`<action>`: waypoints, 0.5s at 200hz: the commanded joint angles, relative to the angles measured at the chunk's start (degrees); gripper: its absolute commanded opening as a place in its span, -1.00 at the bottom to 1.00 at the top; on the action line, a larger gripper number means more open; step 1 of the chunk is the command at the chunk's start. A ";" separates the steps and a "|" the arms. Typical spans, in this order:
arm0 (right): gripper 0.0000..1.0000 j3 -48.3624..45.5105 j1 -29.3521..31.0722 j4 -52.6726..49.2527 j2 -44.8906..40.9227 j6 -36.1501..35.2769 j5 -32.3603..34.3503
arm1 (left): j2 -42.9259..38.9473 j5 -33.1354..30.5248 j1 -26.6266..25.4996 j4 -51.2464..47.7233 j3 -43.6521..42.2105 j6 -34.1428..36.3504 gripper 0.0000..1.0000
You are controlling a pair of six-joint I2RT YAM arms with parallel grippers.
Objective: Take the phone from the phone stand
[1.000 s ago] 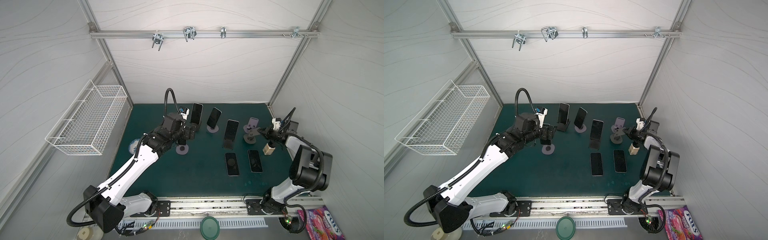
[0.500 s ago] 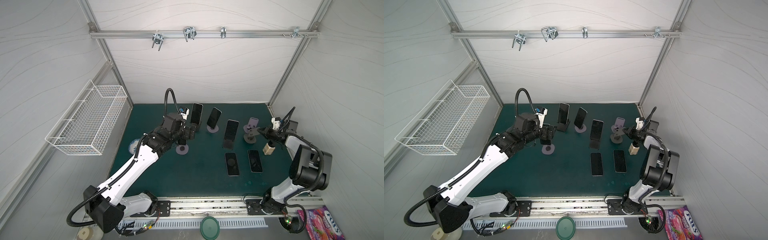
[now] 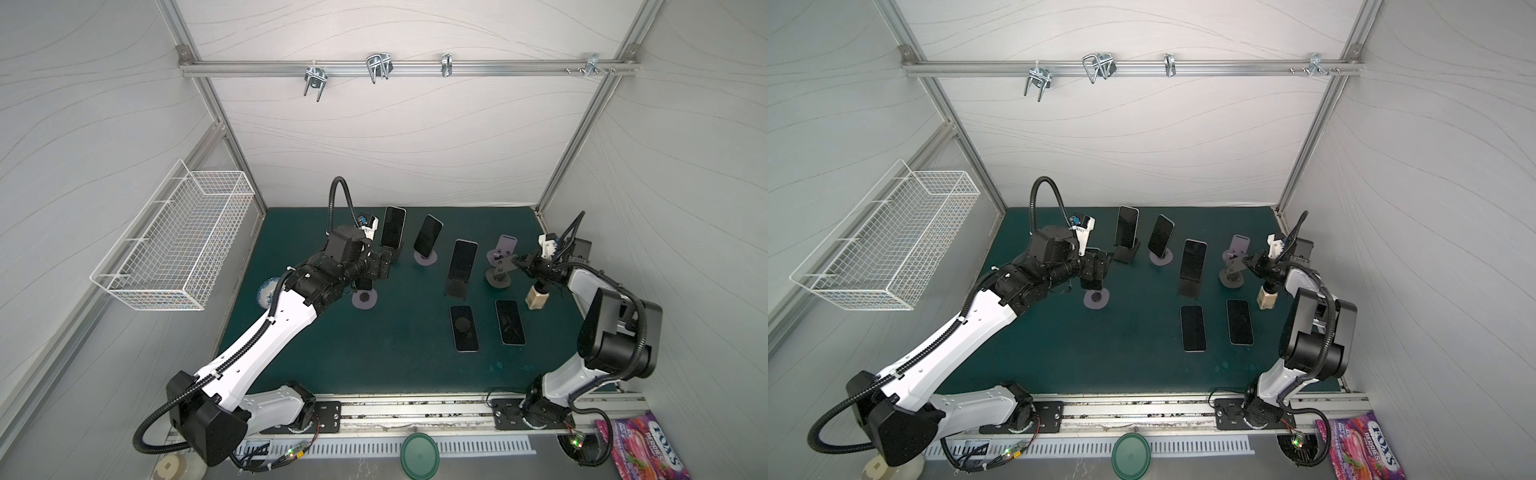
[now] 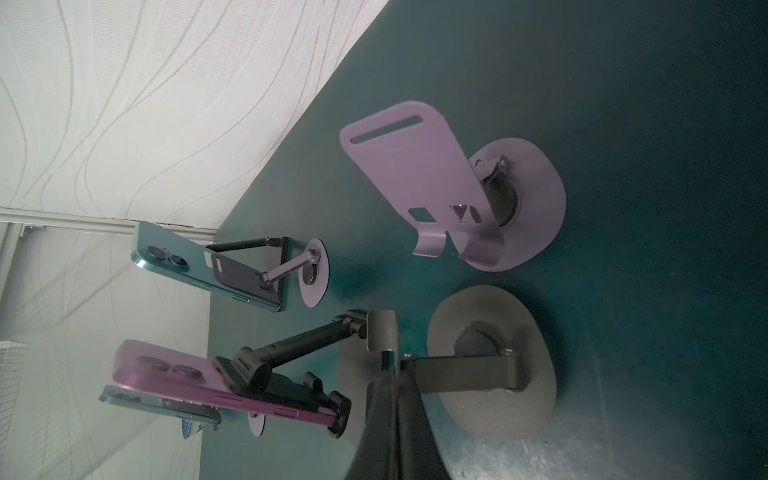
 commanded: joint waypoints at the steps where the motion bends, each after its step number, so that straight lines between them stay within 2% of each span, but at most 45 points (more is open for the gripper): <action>1: -0.92 0.97 0.97 -3.29 0.70 -1.98 0.44 | -1.20 -0.72 -0.16 1.26 -0.09 0.55 0.80; 100: -0.86 5.12 3.89 -8.94 2.46 -5.47 4.15 | -1.26 -0.74 -0.18 1.45 -0.18 0.63 0.80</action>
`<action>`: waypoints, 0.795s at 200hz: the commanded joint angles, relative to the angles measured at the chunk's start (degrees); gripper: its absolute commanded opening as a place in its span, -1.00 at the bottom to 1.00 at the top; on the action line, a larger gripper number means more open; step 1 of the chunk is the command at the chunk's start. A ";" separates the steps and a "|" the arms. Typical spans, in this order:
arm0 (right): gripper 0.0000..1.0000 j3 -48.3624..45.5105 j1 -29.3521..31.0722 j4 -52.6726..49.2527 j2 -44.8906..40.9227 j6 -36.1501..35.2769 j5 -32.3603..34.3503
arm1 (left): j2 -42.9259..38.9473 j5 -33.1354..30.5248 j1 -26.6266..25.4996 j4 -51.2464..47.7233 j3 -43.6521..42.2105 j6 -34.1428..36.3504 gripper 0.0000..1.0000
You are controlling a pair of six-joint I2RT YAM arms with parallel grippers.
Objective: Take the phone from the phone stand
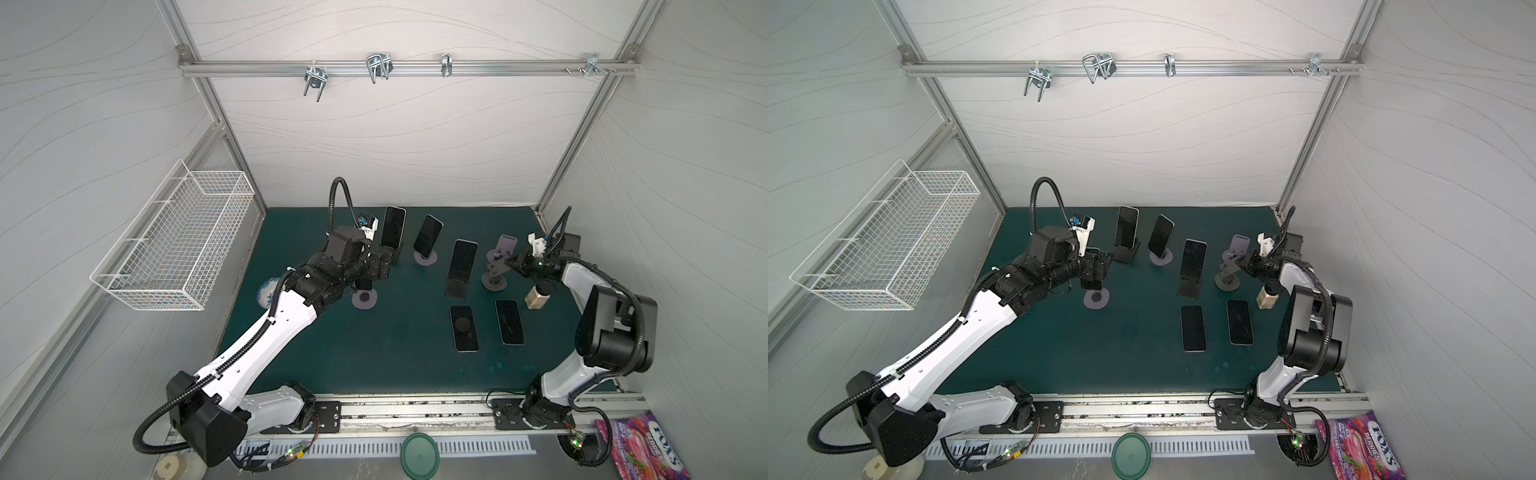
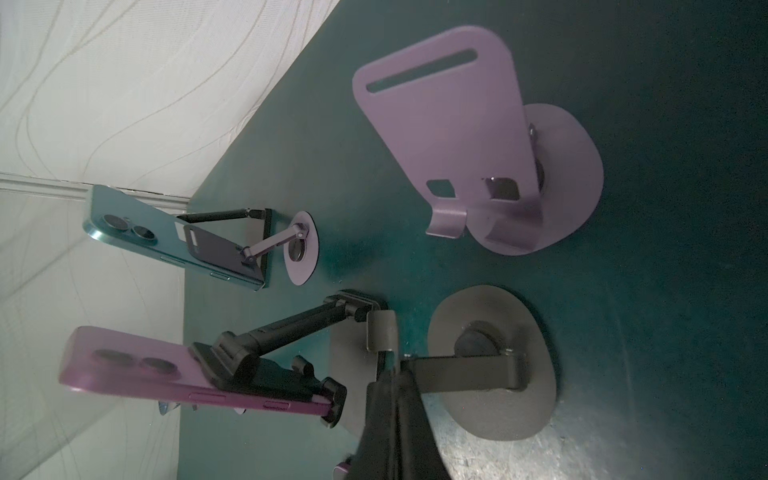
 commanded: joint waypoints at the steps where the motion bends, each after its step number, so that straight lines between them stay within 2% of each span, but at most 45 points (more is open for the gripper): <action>1: -0.86 1.39 0.46 -2.22 1.17 -1.80 0.38 | -1.13 -0.77 -0.16 1.41 0.06 0.62 0.80; 40: -0.82 2.18 0.48 -3.10 3.27 -2.01 0.89 | -1.37 -0.92 -0.14 1.43 -0.26 0.70 0.80; 59: -0.73 2.41 0.47 -3.26 3.64 -1.93 0.77 | -1.55 -0.99 -0.14 1.46 -0.47 0.62 0.80; 75: -0.60 2.37 0.51 -3.40 3.28 -1.77 0.90 | -1.78 -1.20 -0.15 1.47 -0.69 0.54 0.80; 93: -0.35 2.54 0.49 -4.03 2.41 -1.61 1.77 | -1.73 -1.13 -0.19 1.50 -0.82 0.36 0.80; 159: 0.12 4.58 0.49 -7.37 -2.76 -0.01 3.89 | -1.89 -1.25 -0.14 1.76 -0.95 0.08 0.80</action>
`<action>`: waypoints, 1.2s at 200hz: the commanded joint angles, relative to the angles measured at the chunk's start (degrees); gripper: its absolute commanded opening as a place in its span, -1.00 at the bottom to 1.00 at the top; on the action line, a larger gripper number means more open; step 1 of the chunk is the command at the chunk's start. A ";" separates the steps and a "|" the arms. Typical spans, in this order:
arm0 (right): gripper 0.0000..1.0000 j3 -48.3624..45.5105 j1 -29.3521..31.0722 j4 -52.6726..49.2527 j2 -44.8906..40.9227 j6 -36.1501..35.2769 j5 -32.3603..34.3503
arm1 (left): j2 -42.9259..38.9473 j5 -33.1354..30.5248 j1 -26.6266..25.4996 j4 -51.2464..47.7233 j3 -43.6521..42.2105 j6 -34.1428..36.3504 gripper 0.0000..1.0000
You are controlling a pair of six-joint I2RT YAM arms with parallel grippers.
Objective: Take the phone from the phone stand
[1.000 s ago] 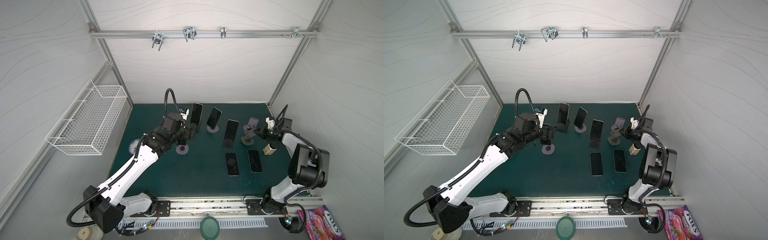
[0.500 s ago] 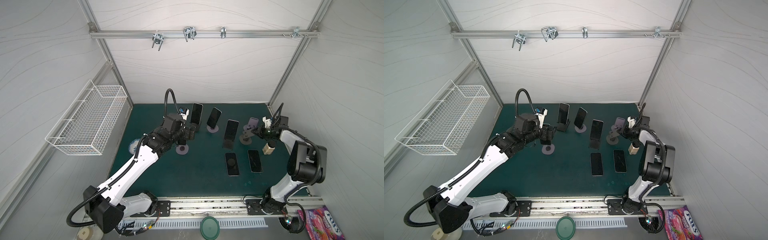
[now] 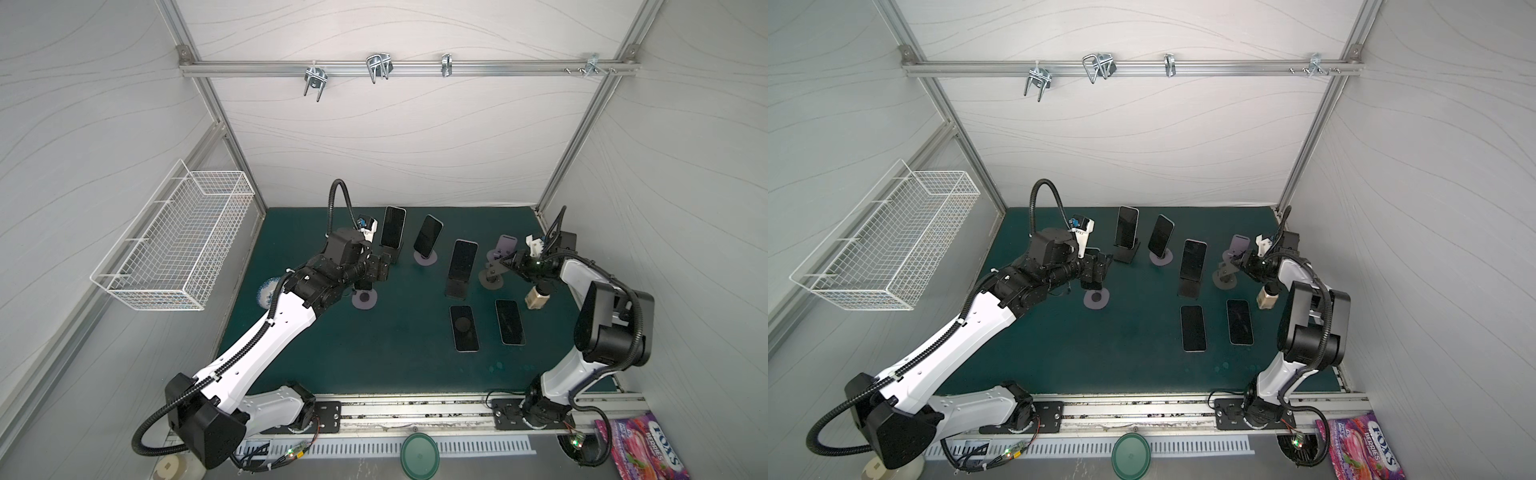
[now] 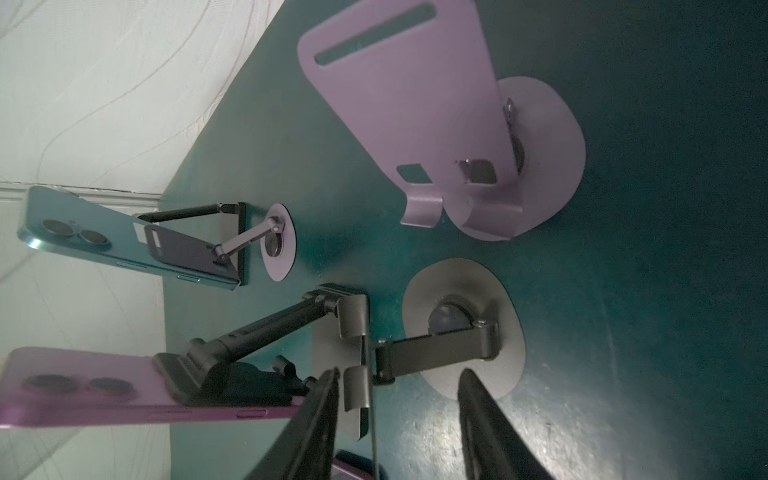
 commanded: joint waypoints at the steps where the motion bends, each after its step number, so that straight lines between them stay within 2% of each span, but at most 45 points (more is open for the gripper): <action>1: 0.13 2.23 0.24 -2.49 -3.91 0.00 1.00 | -1.23 -1.05 -0.14 1.70 -0.01 0.14 0.80; 43: 0.34 2.88 0.39 -4.08 -8.32 0.95 1.50 | -1.78 -1.96 -0.16 1.72 -0.68 0.66 0.81; 61: 0.41 3.21 0.40 -5.72 -10.70 1.82 4.28 | -2.21 -3.04 -0.14 1.92 -1.10 1.23 0.83; 97: 0.42 5.41 0.49 -13.01 -14.77 3.87 12.25 | -2.31 -4.40 -0.01 2.64 -1.35 2.38 0.84; 140: 0.42 5.11 3.31 -15.91 -23.18 5.67 16.08 | -1.54 -4.55 1.77 2.92 -0.83 3.44 0.85; 168: 0.42 7.31 9.69 -18.20 -26.87 4.57 19.95 | -1.72 -3.07 4.28 3.18 -0.91 2.83 0.86; 192: 0.42 10.09 18.51 -19.76 -27.94 2.89 24.98 | -1.05 -2.25 5.99 3.32 -0.95 2.53 0.87; 221: 0.42 12.34 28.85 -18.81 -27.55 2.71 26.32 | 0.47 -1.54 7.63 3.53 -1.11 1.71 0.89; 240: 0.42 13.55 37.84 -18.01 -26.44 1.34 30.01 | 1.70 -1.88 7.87 4.01 -1.38 1.51 0.94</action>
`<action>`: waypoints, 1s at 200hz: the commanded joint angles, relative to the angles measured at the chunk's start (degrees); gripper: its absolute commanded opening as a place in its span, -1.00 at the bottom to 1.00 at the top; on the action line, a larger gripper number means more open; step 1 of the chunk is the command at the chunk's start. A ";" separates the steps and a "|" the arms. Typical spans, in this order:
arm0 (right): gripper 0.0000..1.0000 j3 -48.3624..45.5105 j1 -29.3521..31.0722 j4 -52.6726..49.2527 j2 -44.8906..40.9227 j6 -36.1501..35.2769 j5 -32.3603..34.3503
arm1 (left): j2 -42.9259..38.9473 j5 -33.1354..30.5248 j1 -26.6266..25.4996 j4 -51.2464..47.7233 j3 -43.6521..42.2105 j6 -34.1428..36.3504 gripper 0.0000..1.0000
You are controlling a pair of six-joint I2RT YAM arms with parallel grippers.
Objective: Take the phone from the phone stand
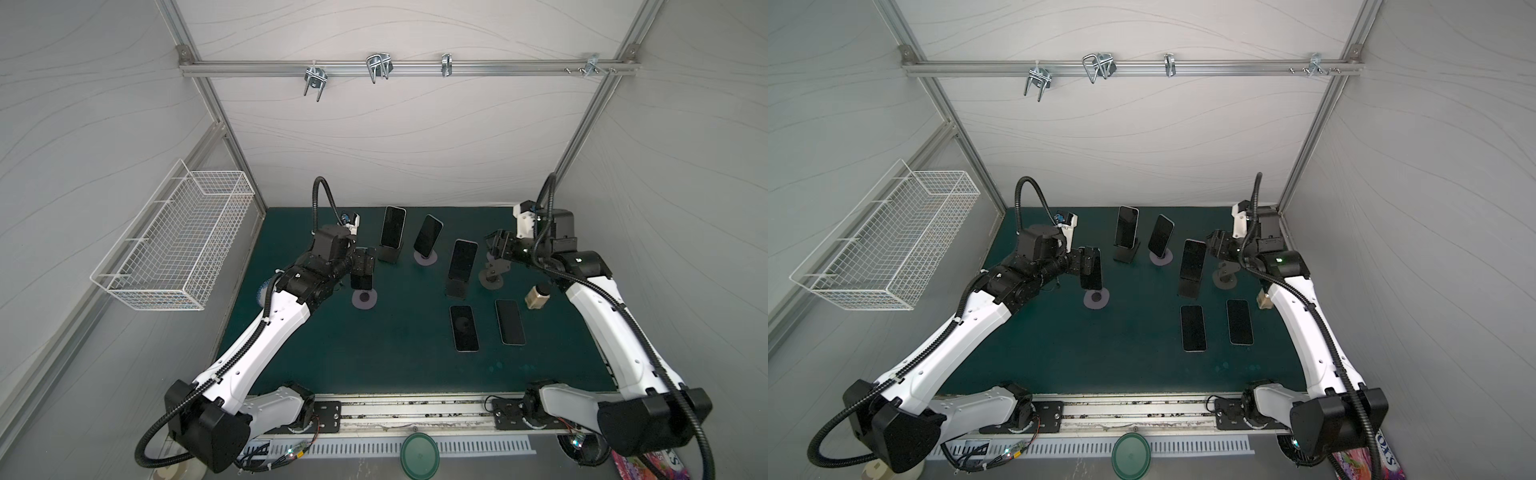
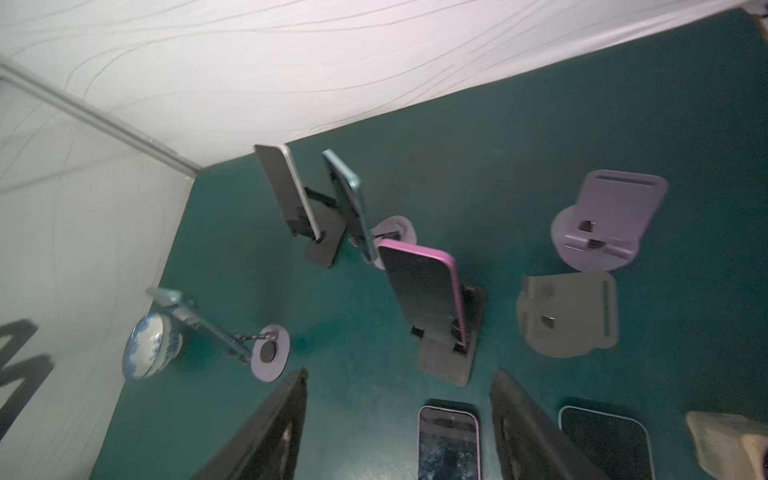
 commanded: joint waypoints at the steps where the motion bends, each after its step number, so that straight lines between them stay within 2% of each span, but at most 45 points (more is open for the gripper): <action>1: 0.42 2.08 8.69 -0.63 0.77 -2.45 5.80 | 1.69 0.41 0.54 2.75 0.03 -0.59 0.94; 28: 0.43 5.34 22.33 -2.32 4.81 -9.42 13.82 | 3.49 -1.13 0.57 3.00 -0.71 -1.44 0.98; 71: 0.44 4.22 30.87 0.00 8.47 -9.87 9.77 | 4.46 -1.00 0.69 4.93 -2.88 -1.98 0.98; 119: 0.44 2.03 33.44 4.19 10.84 -7.03 4.84 | 5.80 0.81 1.33 8.78 -5.90 -0.62 0.98; 169: 0.45 1.89 33.36 5.16 13.36 -7.81 7.61 | 7.56 0.41 1.64 11.25 -6.85 1.05 0.98; 200: 0.51 1.43 33.26 5.92 14.02 -8.03 6.98 | 8.56 1.22 2.23 11.87 -7.07 1.04 0.98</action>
